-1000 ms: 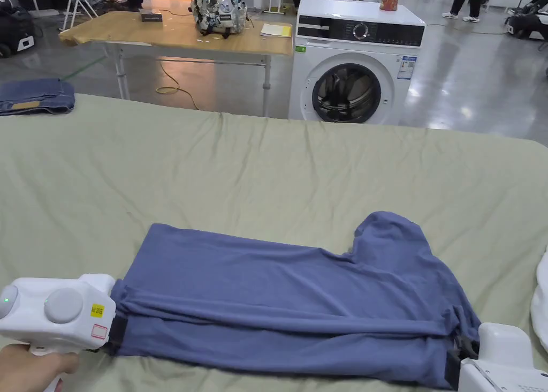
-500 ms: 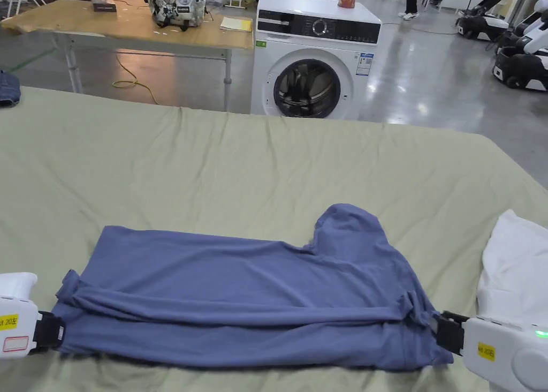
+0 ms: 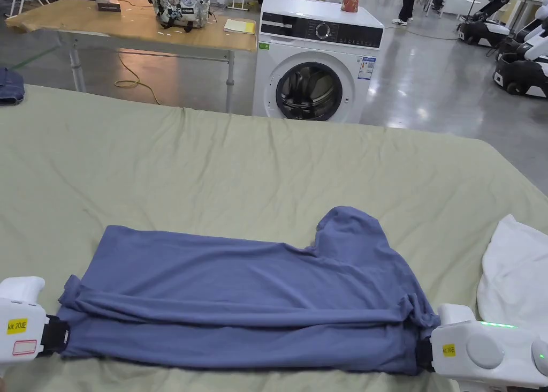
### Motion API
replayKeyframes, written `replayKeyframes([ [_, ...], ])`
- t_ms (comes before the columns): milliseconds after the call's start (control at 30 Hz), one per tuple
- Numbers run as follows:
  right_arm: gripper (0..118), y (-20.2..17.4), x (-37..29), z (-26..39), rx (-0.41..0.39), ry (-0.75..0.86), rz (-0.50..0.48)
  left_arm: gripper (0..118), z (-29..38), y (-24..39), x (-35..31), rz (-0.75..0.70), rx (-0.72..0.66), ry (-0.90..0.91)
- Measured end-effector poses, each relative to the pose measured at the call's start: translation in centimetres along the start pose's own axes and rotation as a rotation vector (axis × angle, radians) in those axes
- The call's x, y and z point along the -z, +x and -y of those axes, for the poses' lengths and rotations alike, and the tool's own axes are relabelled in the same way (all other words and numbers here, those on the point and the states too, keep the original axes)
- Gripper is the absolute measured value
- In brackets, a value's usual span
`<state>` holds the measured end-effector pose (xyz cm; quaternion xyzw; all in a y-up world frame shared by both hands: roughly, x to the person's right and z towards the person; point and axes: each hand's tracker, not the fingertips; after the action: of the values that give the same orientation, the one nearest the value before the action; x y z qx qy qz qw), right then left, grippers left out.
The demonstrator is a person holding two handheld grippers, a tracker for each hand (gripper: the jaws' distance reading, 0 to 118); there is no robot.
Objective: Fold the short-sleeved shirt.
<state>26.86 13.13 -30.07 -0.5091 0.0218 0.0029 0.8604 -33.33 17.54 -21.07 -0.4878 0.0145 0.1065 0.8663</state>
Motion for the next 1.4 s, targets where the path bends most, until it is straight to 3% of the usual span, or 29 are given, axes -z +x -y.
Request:
replayKeyframes([
  [133,3,0.6,-1.1,0.1,0.016,0.016,-0.013,0,-0.1,-0.1,-0.6,0.008,-0.006,0.014],
  [267,3,-0.7,-5.0,-0.1,-0.023,0.071,0.0,0,-0.6,-0.1,-2.5,0.031,-0.016,0.064],
  [367,3,-1.3,-8.3,-0.7,-0.031,0.115,-0.017,0,-1.3,-0.7,-4.6,0.115,-0.054,0.12],
  [533,3,-1.4,-12.8,-0.8,-0.063,0.169,-0.011,0,-1.3,-1.1,-8.0,0.052,-0.014,0.167],
  [667,3,-0.7,-14.3,1.0,-0.062,0.158,-0.031,0,0.9,-2.7,-9.5,0.064,-0.063,0.175],
  [833,3,-0.7,-13.4,5.7,-0.07,0.092,-0.039,0,5.8,-3.1,-9.1,0.038,-0.054,0.123],
  [1067,3,-0.6,-6.9,12.2,-0.09,-0.057,0.048,0,11.5,-3.6,-5.2,-0.017,-0.07,0.007],
  [1300,4,-1.4,-5.5,12.9,-0.116,-0.027,0.096,0,11.8,-3.1,-3.7,-0.059,-0.049,-0.011],
  [1367,11,-1.5,-6.3,12.4,-0.117,-0.015,0.103,0,11.4,-2.9,-4.2,-0.059,-0.043,-0.009],
  [1400,21,-1.6,-6.7,12.2,-0.11,-0.007,0.114,0,11.2,-2.8,-4.5,-0.057,-0.045,-0.003],
])
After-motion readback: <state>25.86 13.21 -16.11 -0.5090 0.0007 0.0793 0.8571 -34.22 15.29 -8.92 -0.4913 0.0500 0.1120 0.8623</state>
